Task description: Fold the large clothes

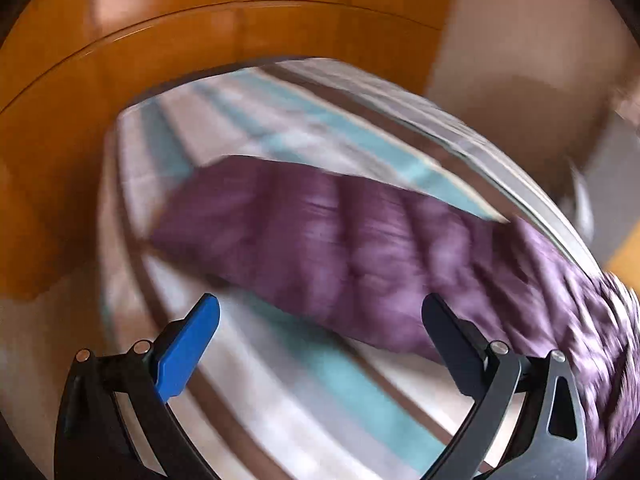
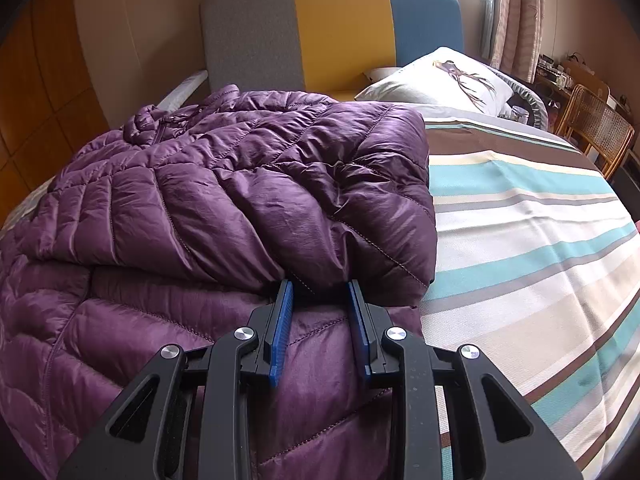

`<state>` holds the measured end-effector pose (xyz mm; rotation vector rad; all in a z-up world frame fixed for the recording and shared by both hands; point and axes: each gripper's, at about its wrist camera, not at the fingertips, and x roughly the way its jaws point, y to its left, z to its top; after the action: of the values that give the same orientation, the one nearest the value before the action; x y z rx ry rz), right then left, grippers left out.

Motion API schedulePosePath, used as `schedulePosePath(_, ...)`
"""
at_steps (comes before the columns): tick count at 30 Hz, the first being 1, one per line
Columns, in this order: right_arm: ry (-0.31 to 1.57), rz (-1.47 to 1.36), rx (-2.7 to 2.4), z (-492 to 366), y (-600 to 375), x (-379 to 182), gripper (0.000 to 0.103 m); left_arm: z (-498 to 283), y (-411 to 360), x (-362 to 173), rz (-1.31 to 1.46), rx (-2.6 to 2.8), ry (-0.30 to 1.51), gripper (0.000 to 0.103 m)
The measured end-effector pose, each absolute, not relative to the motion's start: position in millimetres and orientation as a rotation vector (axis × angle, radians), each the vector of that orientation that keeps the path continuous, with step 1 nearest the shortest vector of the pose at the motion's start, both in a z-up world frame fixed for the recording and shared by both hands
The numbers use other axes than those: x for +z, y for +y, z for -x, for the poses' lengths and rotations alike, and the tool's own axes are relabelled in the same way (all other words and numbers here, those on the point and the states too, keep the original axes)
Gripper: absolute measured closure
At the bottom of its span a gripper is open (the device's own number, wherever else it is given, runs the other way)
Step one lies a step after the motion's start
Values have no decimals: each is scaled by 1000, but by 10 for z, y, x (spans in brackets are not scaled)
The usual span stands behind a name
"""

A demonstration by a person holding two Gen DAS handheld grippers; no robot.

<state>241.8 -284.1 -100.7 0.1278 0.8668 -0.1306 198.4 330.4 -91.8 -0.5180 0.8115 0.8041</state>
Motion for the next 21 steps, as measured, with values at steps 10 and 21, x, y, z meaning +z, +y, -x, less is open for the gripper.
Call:
schedulePosePath(10, 870, -111, -138, -2432, -2816, -1013, 75, -1862, 3943, -1188, 816, 852, 723, 34)
schedulePosePath(21, 869, -108, -139, -2431, -2813, -1011, 75, -2034, 3585, -921, 752, 824, 606, 96)
